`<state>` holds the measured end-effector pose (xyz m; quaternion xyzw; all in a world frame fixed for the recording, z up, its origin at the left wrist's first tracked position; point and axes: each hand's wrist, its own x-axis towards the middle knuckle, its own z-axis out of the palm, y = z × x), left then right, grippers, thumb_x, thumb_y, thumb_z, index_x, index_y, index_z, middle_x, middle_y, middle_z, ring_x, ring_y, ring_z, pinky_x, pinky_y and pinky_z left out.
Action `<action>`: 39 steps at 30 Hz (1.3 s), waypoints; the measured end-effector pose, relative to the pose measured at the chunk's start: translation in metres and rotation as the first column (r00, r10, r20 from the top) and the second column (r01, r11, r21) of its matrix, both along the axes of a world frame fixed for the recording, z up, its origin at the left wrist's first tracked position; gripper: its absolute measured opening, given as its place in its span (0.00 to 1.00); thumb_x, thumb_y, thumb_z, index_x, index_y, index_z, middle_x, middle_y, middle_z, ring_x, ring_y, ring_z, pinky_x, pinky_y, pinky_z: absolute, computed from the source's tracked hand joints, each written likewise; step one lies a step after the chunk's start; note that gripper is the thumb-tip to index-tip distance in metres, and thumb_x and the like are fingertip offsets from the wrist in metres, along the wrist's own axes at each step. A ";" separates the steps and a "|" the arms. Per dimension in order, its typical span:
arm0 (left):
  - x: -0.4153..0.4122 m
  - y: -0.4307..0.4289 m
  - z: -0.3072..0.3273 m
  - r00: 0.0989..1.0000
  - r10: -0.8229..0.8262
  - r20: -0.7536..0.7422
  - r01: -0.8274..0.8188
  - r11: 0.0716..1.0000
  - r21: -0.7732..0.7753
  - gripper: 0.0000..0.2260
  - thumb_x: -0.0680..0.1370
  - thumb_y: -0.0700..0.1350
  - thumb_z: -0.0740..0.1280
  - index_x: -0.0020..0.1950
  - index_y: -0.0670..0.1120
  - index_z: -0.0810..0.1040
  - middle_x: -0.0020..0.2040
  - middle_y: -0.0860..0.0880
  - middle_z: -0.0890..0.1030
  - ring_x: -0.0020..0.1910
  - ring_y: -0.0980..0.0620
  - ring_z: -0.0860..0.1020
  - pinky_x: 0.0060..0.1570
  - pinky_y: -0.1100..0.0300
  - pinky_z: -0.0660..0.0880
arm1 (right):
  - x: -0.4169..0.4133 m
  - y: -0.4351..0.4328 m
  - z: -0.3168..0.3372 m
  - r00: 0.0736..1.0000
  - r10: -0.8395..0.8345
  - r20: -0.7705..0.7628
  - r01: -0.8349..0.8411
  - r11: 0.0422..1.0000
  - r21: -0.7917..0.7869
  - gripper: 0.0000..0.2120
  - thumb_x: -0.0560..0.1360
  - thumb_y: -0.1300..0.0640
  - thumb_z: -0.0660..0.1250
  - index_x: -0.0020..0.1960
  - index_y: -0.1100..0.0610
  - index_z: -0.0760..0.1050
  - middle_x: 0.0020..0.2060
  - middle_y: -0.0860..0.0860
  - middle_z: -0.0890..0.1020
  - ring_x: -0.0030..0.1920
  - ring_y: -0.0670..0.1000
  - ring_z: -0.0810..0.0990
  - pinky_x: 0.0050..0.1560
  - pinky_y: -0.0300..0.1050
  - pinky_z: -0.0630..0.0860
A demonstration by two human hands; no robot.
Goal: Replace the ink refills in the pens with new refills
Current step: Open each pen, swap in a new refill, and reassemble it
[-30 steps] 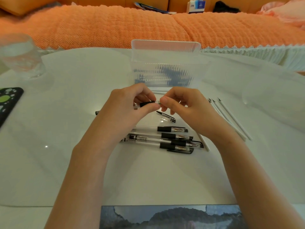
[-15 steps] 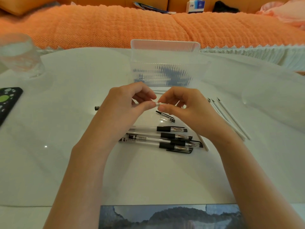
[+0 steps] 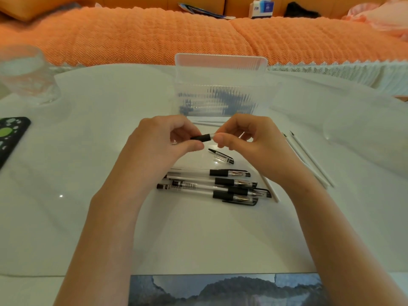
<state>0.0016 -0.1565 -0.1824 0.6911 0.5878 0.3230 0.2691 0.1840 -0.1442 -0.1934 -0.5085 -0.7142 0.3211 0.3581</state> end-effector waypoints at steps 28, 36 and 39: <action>0.002 -0.001 0.002 0.998 0.014 0.067 -0.016 0.999 0.029 0.04 0.71 0.48 0.73 0.45 0.54 0.83 0.39 0.58 0.83 0.44 0.62 0.79 0.50 0.64 0.73 | 0.001 0.001 0.000 0.997 -0.033 -0.067 0.035 0.999 0.023 0.05 0.75 0.54 0.68 0.40 0.51 0.78 0.35 0.45 0.83 0.36 0.41 0.77 0.43 0.42 0.75; -0.001 0.000 -0.001 0.996 0.060 0.060 -0.062 0.997 0.041 0.05 0.69 0.48 0.75 0.43 0.56 0.83 0.39 0.58 0.82 0.43 0.61 0.80 0.52 0.56 0.76 | 0.005 0.001 -0.003 0.997 -0.050 0.052 0.053 0.997 -0.054 0.07 0.73 0.47 0.69 0.41 0.50 0.79 0.34 0.40 0.79 0.36 0.38 0.73 0.38 0.26 0.68; -0.003 0.001 -0.001 0.995 0.083 0.059 -0.085 0.995 0.046 0.05 0.69 0.48 0.75 0.42 0.56 0.82 0.37 0.59 0.81 0.42 0.60 0.78 0.49 0.57 0.75 | 0.008 0.002 -0.008 0.976 -0.045 0.213 0.059 0.996 -0.063 0.08 0.70 0.46 0.71 0.44 0.48 0.79 0.37 0.40 0.78 0.36 0.37 0.72 0.37 0.26 0.68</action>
